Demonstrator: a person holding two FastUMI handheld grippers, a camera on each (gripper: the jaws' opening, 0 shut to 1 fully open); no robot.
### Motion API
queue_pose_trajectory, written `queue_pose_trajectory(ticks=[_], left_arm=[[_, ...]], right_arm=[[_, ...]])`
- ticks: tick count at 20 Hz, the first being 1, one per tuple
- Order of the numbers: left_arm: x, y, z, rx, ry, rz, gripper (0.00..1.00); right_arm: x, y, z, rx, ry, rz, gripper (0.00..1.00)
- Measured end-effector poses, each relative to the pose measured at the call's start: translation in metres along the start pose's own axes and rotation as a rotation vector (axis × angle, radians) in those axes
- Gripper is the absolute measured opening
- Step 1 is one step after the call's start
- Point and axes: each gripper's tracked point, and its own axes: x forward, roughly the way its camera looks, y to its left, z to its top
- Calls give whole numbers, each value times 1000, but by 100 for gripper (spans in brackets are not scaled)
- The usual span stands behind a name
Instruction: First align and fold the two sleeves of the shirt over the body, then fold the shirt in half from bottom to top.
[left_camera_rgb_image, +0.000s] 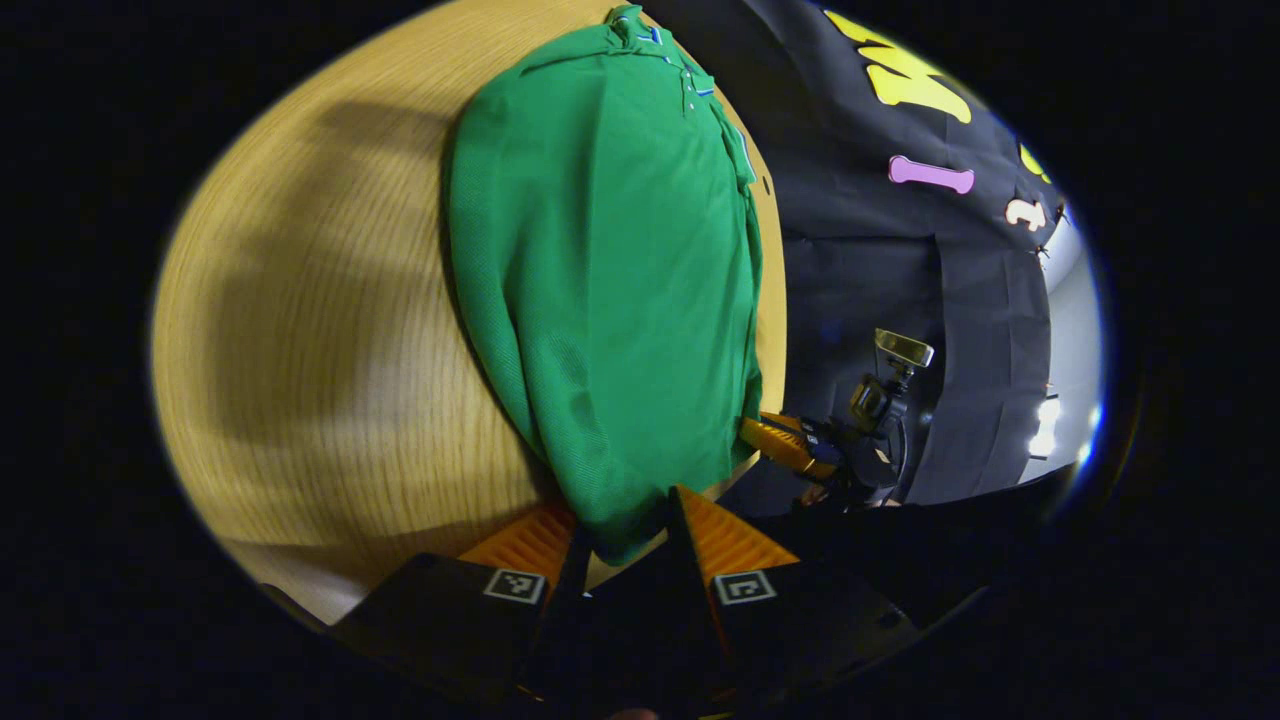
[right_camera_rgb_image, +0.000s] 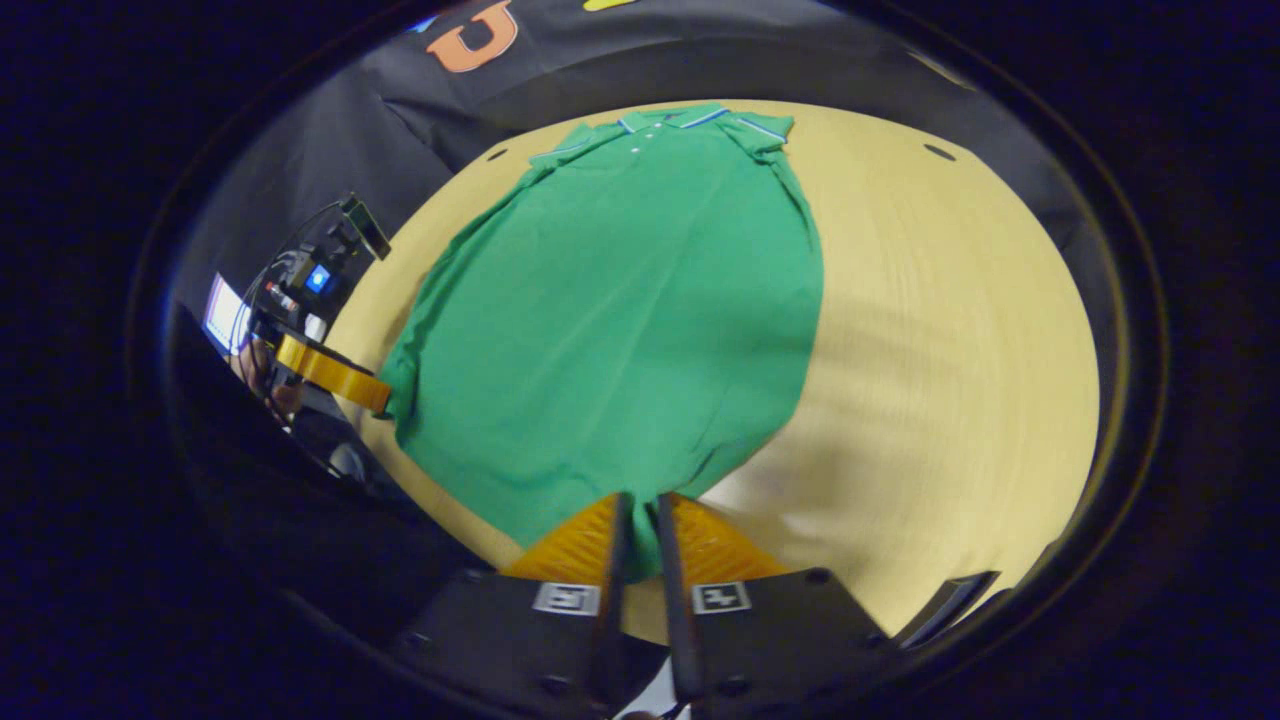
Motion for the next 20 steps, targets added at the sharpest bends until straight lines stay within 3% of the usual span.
queue_pose_trajectory(ticks=[1,4,6,7,8,12,13,15,16,20], left_arm=[[1,2,3,-9,-8,23,42],[-1,3,6,-30,-28,48,12],[-4,-7,12,-53,-47,20,5],[-7,-11,16,-53,-61,13,4],[-10,-11,20,-45,-75,23,3],[-30,-11,33,7,-102,82,3],[-35,-12,36,24,-108,98,3],[-46,-16,41,55,-113,127,3],[-53,-15,42,75,-114,144,3],[-77,-23,52,173,-138,201,3]], right_arm=[[0,3,0,29,-1,16,10],[-1,6,0,133,19,78,6],[-3,12,3,177,29,130,6],[-6,16,6,197,29,153,0],[-9,19,9,212,29,171,5],[-24,29,26,271,10,248,5],[-28,30,31,282,1,258,0],[-20,32,38,317,-24,269,5],[-36,27,50,347,-30,285,0],[-50,28,76,423,-84,332,1]])
